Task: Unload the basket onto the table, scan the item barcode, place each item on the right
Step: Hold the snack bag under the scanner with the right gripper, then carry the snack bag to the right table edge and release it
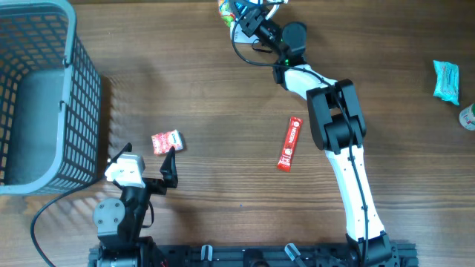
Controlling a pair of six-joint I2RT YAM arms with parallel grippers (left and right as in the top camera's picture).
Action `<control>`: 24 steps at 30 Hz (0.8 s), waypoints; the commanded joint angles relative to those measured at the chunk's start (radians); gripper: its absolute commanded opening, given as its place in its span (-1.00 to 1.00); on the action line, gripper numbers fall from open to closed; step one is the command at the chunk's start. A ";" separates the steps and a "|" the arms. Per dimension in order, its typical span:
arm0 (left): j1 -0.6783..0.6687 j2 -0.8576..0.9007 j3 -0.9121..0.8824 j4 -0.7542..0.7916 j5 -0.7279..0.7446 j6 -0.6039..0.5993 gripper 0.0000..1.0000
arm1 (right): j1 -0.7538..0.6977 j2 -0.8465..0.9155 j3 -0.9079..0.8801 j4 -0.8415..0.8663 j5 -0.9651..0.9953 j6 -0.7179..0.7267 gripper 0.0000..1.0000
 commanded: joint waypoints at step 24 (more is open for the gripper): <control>0.006 -0.004 -0.006 0.003 0.008 -0.010 1.00 | -0.441 -0.099 0.032 0.287 -0.618 0.623 -0.91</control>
